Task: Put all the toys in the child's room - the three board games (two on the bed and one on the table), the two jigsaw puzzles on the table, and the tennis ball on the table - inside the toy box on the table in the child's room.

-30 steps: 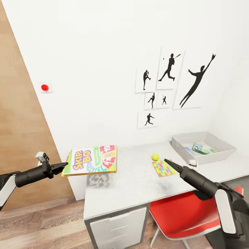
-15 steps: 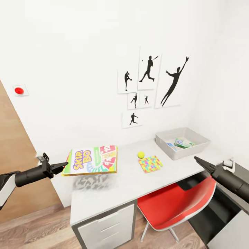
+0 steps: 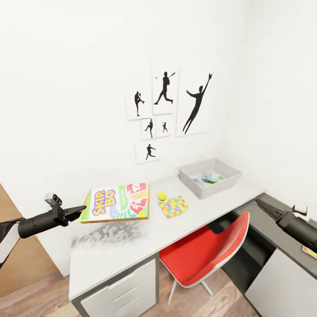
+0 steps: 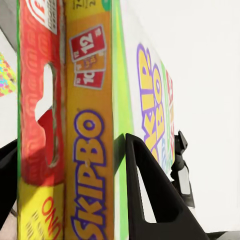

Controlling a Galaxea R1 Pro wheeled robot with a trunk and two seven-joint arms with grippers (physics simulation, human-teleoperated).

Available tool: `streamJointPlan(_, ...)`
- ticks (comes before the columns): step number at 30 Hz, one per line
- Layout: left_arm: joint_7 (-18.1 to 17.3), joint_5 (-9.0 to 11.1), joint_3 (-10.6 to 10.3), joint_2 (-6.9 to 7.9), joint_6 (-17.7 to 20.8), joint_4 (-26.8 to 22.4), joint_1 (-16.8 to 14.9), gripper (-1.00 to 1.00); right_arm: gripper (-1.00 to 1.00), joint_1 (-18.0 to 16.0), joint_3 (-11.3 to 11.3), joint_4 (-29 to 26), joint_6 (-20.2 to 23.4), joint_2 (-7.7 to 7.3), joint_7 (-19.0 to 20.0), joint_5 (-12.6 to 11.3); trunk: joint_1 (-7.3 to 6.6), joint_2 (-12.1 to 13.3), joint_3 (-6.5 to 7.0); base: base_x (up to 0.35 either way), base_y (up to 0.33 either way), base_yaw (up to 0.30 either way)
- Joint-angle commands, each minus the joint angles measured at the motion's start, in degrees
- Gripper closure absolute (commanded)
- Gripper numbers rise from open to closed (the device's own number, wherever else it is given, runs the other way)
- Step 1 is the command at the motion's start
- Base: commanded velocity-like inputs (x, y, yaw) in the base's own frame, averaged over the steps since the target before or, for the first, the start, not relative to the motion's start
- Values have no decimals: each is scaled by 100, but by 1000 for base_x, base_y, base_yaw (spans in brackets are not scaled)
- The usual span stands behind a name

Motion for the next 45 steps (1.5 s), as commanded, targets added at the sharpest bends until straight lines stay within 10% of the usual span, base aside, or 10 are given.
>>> streamJointPlan(1, -13, 36, 16, 4, 51, -2, -3, 100, -100, -8, -15, 3, 18, 16, 20, 9, 3, -13, -13, 0, -201, -280)
streamJointPlan(45, -15, 43, 46, -47, 38, -10, 15, 100, -100, -8, -13, -7, -15, 46, 3, 43, 3, -13, -13, 93, -199, -280)
